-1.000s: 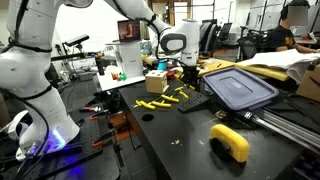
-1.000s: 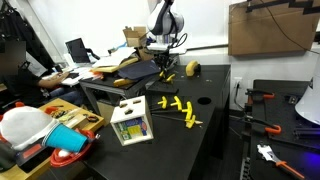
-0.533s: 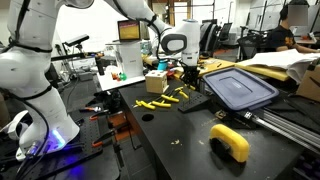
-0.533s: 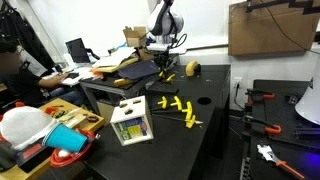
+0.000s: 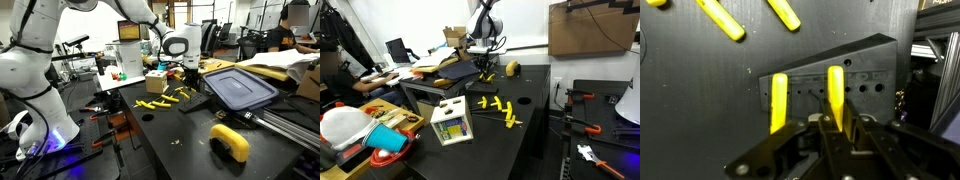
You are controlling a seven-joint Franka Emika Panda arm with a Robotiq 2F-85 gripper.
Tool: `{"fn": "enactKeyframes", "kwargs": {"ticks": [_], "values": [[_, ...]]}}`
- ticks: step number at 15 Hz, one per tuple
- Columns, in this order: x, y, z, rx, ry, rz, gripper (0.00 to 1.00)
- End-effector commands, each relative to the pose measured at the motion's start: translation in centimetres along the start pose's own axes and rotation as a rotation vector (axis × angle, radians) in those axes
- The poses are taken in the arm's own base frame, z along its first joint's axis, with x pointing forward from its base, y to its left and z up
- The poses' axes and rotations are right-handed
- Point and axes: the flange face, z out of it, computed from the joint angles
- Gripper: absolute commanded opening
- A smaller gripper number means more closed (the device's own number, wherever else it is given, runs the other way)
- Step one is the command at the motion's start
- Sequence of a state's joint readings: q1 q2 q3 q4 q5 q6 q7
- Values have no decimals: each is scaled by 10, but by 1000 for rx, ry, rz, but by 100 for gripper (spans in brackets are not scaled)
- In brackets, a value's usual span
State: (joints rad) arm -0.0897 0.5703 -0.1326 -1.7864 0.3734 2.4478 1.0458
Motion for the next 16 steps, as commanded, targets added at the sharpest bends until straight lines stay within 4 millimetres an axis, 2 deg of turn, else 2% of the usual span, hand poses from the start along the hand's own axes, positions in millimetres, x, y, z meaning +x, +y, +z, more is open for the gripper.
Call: {"fn": "enactKeyframes", "kwargs": {"ticks": [1, 3, 4, 5, 12, 13, 16], "values": [[2, -2, -2, 17, 1, 16, 4], [0, 2, -2, 8, 7, 18, 4], [-1, 4, -2, 5, 9, 17, 28], [-1, 5, -3, 4, 8, 16, 42], [-2, 11, -20, 6, 16, 16, 93], [-2, 14, -26, -6, 14, 16, 99], [-7, 21, -48, -53, 27, -32, 100]]}}
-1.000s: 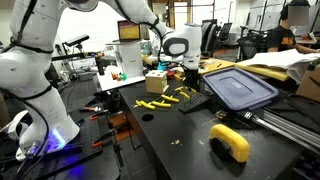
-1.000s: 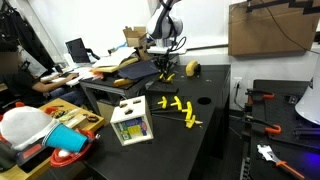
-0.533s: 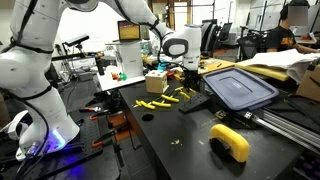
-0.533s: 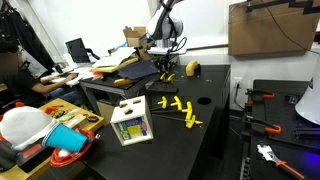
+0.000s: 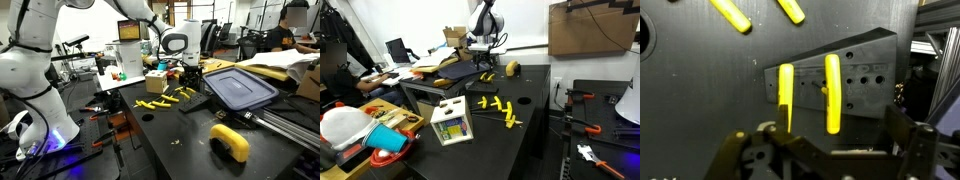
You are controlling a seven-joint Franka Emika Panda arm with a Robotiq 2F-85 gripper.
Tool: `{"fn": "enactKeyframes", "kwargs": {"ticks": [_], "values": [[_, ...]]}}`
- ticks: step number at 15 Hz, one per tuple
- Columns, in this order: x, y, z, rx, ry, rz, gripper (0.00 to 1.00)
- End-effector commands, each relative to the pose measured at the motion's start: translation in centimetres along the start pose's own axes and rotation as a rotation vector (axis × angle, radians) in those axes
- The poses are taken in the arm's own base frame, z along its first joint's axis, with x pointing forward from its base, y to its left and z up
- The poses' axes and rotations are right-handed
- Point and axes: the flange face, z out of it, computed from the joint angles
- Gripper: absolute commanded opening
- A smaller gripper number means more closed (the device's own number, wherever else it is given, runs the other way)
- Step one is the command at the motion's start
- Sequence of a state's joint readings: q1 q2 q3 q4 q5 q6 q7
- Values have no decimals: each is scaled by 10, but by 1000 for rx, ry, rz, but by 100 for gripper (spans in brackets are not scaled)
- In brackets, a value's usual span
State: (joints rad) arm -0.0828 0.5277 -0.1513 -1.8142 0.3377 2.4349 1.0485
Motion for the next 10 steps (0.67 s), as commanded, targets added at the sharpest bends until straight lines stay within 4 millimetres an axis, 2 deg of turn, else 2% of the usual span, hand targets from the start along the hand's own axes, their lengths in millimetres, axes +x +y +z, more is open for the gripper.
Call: {"fn": "enactKeyframes", "kwargs": {"ticks": [1, 10], "values": [[-11, 18, -39, -69, 6, -43, 100], [-50, 38, -88, -364, -45, -461, 100]]}}
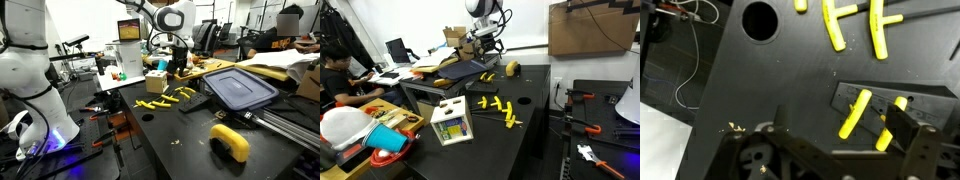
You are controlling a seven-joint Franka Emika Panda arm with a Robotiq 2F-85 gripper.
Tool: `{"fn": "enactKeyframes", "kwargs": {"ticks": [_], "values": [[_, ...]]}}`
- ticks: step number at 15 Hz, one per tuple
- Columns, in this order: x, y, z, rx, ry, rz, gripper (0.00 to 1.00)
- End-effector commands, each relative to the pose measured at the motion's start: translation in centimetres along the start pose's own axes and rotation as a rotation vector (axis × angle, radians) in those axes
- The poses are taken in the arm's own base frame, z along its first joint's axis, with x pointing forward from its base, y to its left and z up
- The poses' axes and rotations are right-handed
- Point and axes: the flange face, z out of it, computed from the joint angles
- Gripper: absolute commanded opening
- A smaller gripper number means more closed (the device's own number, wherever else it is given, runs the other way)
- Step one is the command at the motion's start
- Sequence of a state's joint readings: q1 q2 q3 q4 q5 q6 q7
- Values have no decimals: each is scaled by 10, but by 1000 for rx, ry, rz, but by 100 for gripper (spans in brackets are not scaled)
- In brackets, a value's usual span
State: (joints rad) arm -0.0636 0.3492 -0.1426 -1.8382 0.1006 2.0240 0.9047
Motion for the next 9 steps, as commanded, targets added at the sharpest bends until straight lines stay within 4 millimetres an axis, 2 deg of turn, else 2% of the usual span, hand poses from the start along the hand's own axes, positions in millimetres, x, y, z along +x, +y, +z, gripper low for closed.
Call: {"fn": "enactKeyframes", "kwargs": {"ticks": [1, 6, 9], "values": [[-19, 14, -18, -87, -5, -183, 100], [-34, 22, -31, -179, 8, -448, 100], [-46, 28, -46, -219, 13, -610, 100]]}}
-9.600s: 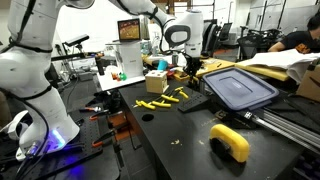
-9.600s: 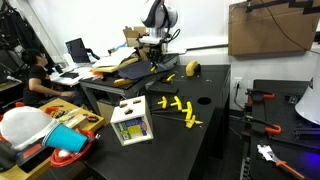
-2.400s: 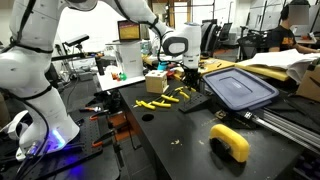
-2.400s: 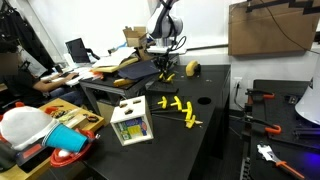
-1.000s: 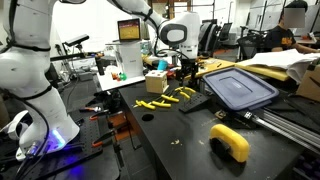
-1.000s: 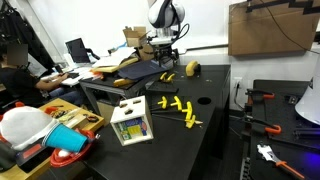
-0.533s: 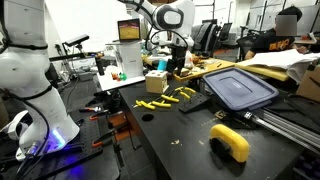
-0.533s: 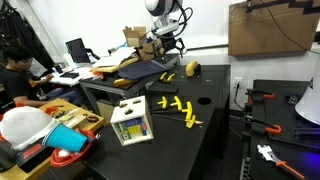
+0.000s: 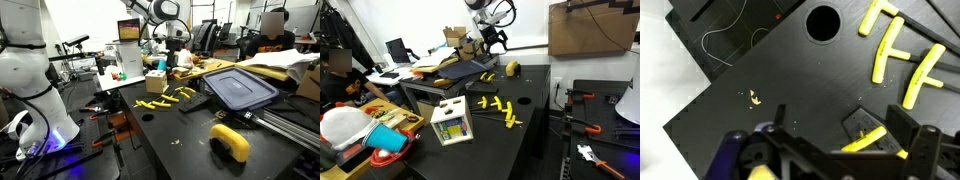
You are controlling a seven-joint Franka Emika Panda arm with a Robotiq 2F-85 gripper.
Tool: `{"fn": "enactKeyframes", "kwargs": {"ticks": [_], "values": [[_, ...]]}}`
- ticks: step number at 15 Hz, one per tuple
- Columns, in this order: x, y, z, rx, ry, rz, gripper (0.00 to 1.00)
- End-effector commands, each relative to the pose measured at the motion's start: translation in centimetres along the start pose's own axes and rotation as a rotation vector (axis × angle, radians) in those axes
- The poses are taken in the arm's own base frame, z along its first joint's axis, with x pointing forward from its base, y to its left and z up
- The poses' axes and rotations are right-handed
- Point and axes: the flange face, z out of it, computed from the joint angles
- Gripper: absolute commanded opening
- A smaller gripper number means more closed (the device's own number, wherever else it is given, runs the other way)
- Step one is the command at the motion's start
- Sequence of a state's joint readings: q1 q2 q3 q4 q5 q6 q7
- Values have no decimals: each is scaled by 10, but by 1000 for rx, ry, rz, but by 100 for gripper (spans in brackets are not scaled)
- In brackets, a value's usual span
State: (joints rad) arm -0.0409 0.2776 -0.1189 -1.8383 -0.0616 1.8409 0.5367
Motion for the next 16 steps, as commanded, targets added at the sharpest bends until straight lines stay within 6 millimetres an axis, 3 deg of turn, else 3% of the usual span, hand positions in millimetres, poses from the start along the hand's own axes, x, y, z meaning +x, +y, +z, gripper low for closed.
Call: {"fn": "enactKeyframes", "kwargs": {"ticks": [1, 8, 16], "values": [[-27, 10, -24, -45, 10, -194, 100], [-71, 17, -66, -69, -2, -535, 100], [-106, 22, -88, 43, 4, -689, 100]]}}
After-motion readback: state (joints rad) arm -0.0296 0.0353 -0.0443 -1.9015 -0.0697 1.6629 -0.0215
